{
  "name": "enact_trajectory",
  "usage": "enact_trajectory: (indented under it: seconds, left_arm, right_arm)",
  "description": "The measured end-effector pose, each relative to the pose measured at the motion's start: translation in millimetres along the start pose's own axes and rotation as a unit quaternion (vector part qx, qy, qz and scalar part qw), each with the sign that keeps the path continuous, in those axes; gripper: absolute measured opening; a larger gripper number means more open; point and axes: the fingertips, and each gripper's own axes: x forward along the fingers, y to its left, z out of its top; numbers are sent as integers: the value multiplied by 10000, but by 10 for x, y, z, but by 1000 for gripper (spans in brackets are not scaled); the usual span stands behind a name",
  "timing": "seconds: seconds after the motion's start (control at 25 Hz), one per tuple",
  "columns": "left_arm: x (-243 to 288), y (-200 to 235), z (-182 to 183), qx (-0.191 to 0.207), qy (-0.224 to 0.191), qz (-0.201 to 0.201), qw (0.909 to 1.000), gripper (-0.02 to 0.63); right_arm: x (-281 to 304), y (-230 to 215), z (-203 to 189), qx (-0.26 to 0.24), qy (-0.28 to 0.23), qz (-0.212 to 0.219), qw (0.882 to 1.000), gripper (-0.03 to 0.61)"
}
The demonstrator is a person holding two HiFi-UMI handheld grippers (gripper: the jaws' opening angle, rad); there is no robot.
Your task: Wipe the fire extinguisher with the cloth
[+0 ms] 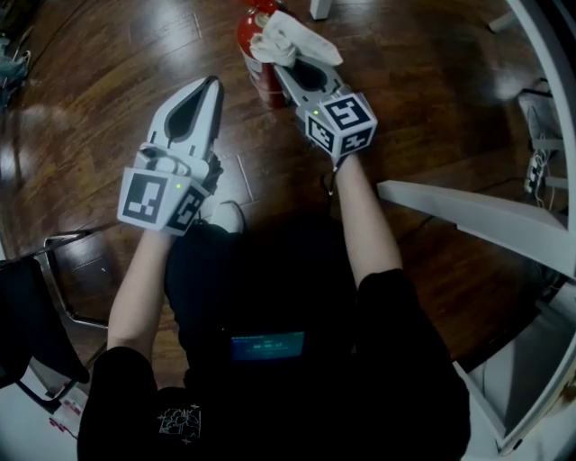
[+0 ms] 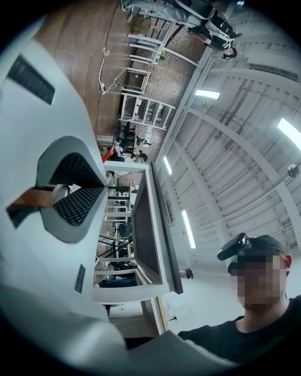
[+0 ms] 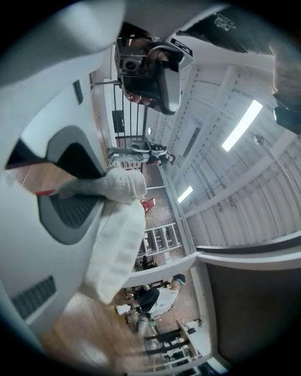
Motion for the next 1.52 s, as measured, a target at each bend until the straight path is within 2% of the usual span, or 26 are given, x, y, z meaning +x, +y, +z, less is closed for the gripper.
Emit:
enact_trajectory:
  seconds: [0.2, 0.56, 0.76, 1.2, 1.52]
  left_arm:
    - [-6, 30, -8, 22, 19, 18, 10000, 2]
    - [-52, 7, 41, 26, -1, 47, 10000, 2]
    - [-99, 34, 64, -42, -63, 68, 9999, 2]
    - [-126, 37, 86, -84, -112, 34, 9999, 2]
    - [-177, 88, 97, -148, -182, 66, 9997, 2]
  right_arm:
    - [-13, 13, -234, 19, 192, 37, 9998, 86]
    - [96, -33, -1301, -84, 1456, 172, 9892, 86]
    - [144, -76, -1641, -118, 1846, 228, 9825, 86]
    - [148, -85, -1935, -109, 2311, 184, 9727, 86]
    - [161, -24, -1512, -403, 1964, 200, 9795, 87]
